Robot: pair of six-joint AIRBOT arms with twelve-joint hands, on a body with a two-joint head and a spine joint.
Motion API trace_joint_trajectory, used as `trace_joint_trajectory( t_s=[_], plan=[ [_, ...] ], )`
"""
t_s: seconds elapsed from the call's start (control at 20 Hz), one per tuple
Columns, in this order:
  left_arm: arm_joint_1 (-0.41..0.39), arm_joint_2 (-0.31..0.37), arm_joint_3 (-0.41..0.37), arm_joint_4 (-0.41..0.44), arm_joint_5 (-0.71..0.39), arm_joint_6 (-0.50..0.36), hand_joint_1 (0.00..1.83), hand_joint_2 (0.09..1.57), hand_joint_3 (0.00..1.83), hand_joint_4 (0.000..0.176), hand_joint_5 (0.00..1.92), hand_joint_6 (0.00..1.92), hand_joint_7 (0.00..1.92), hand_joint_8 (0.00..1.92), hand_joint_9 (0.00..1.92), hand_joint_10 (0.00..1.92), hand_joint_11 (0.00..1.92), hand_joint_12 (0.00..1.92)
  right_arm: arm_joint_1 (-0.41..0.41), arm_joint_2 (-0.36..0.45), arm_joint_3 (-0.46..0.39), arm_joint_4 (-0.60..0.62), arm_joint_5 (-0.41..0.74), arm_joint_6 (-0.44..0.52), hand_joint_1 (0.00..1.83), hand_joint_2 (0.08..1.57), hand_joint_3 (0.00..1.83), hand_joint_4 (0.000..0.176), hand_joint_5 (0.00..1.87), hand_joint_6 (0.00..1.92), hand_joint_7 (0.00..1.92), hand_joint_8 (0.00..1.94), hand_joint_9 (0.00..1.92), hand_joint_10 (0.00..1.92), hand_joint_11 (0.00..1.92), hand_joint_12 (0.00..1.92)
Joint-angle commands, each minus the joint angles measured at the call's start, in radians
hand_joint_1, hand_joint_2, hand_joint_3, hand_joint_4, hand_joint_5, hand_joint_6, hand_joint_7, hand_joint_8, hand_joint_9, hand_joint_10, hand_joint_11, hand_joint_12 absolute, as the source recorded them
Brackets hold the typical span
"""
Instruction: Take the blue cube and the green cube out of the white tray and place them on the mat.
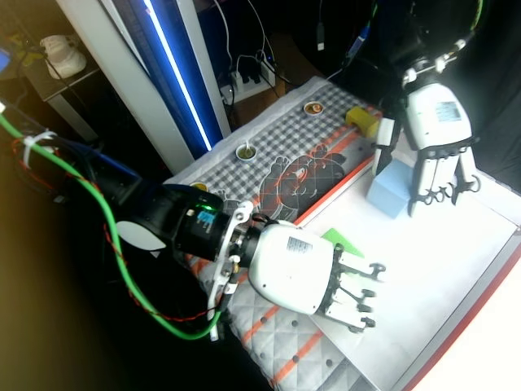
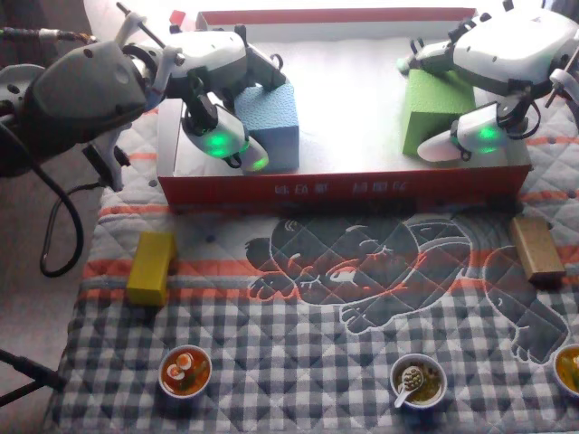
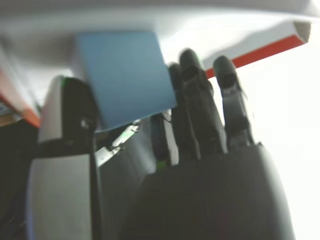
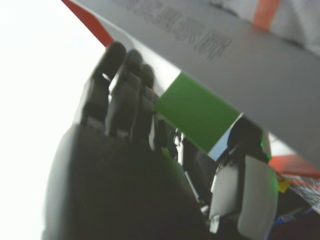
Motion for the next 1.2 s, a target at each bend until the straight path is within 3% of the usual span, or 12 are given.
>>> trace_joint_trajectory(
  t_s=[0.0, 0.25, 0.3, 0.4, 0.45, 0.7, 0.85, 0.9, 0.95, 1.0, 1.05, 1.15],
  plan=[
    [-0.003, -0.006, -0.003, 0.010, -0.054, 0.008, 1.21, 1.19, 0.00, 0.000, 0.94, 0.91, 0.75, 1.48, 0.87, 0.03, 0.02, 1.06, 0.012, 0.002, 0.004, 0.003, 0.090, -0.005, 1.23, 1.08, 0.01, 0.000, 0.92, 0.88, 1.20, 0.59, 1.36, 0.13, 0.91, 1.21],
    [-0.015, 0.011, -0.029, -0.001, -0.098, -0.002, 1.20, 1.20, 0.00, 0.000, 0.92, 0.93, 0.71, 1.55, 0.83, 0.06, 0.00, 1.29, 0.057, 0.003, -0.008, -0.040, 0.090, -0.005, 1.26, 1.11, 0.00, 0.000, 0.88, 0.99, 1.13, 0.88, 1.40, 0.08, 0.93, 1.11],
    [-0.024, 0.025, -0.043, 0.032, -0.117, -0.047, 1.21, 1.19, 0.01, 0.000, 0.93, 0.90, 0.72, 1.54, 0.73, 0.32, 0.00, 1.32, 0.079, 0.003, -0.019, -0.061, 0.094, -0.005, 1.26, 1.11, 0.00, 0.000, 0.88, 0.99, 1.11, 0.91, 1.40, 0.07, 0.95, 1.04],
    [-0.033, 0.064, -0.088, 0.129, -0.167, -0.155, 1.22, 1.20, 0.00, 0.000, 0.94, 0.87, 0.73, 1.54, 0.52, 0.94, 0.00, 1.40, 0.108, 0.027, -0.051, -0.073, 0.132, -0.005, 1.25, 1.13, 0.00, 0.000, 0.86, 0.99, 1.06, 1.04, 1.39, 0.07, 0.93, 1.19],
    [-0.035, 0.103, -0.138, 0.216, -0.204, -0.241, 1.21, 1.20, 0.00, 0.000, 0.92, 0.90, 0.75, 1.53, 0.61, 0.94, 0.05, 1.35, 0.110, 0.065, -0.089, -0.073, 0.183, -0.005, 1.25, 1.15, 0.00, 0.000, 0.86, 0.93, 1.00, 1.18, 1.27, 0.43, 0.87, 1.51],
    [0.041, 0.319, -0.401, 0.537, -0.396, -0.507, 1.21, 1.21, 0.00, 0.000, 0.93, 0.90, 0.70, 1.58, 0.44, 1.26, 0.03, 1.50, 0.048, 0.227, -0.285, -0.072, 0.415, -0.005, 1.25, 1.12, 0.00, 0.000, 0.86, 1.03, 1.11, 0.91, 1.27, 0.29, 0.91, 1.12],
    [0.119, 0.431, -0.528, 0.659, -0.514, -0.648, 1.21, 1.19, 0.00, 0.000, 0.93, 0.89, 0.76, 1.50, 0.52, 1.33, 0.04, 1.50, -0.045, 0.313, -0.384, -0.066, 0.534, -0.005, 1.26, 1.10, 0.00, 0.000, 0.93, 0.90, 1.15, 0.86, 1.34, 0.26, 0.95, 1.21],
    [0.148, 0.463, -0.563, 0.682, -0.549, -0.678, 1.10, 1.13, 0.00, 0.003, 0.97, 0.96, 0.58, 1.31, 0.50, 1.35, 0.07, 1.44, -0.081, 0.336, -0.412, -0.064, 0.571, -0.005, 1.26, 1.09, 0.00, 0.000, 0.99, 0.89, 1.08, 0.89, 1.37, 0.52, 1.06, 1.32],
    [0.176, 0.488, -0.595, 0.692, -0.580, -0.680, 1.08, 1.11, 0.00, 0.045, 0.99, 0.95, 0.53, 1.23, 0.49, 1.30, 0.08, 1.37, -0.117, 0.358, -0.441, -0.061, 0.607, -0.005, 1.26, 1.10, 0.00, 0.000, 0.99, 0.91, 1.05, 0.93, 1.30, 0.79, 1.08, 1.40],
    [0.204, 0.506, -0.621, 0.698, -0.600, -0.680, 1.04, 1.10, 0.00, 0.137, 0.98, 0.96, 0.50, 1.26, 0.45, 1.40, 0.12, 1.61, -0.152, 0.377, -0.467, -0.060, 0.635, -0.005, 1.17, 1.13, 0.00, 0.000, 0.95, 1.00, 1.17, 0.76, 1.26, 0.97, 1.10, 1.49],
    [0.227, 0.517, -0.644, 0.704, -0.614, -0.687, 1.04, 1.13, 0.00, 0.086, 0.93, 1.06, 0.45, 1.27, 0.36, 1.42, 0.02, 1.58, -0.184, 0.395, -0.494, -0.060, 0.658, -0.005, 1.24, 1.12, 0.00, 0.000, 0.96, 0.97, 1.05, 0.93, 1.23, 0.92, 1.08, 1.43],
    [0.279, 0.516, -0.662, 0.701, -0.639, -0.725, 1.05, 1.12, 0.00, 0.074, 0.94, 1.04, 0.49, 1.16, 0.37, 1.27, 0.00, 1.40, -0.244, 0.412, -0.529, -0.060, 0.685, -0.004, 1.24, 1.12, 0.00, 0.000, 0.97, 0.96, 1.05, 0.93, 1.11, 1.09, 0.98, 1.58]
  ],
)
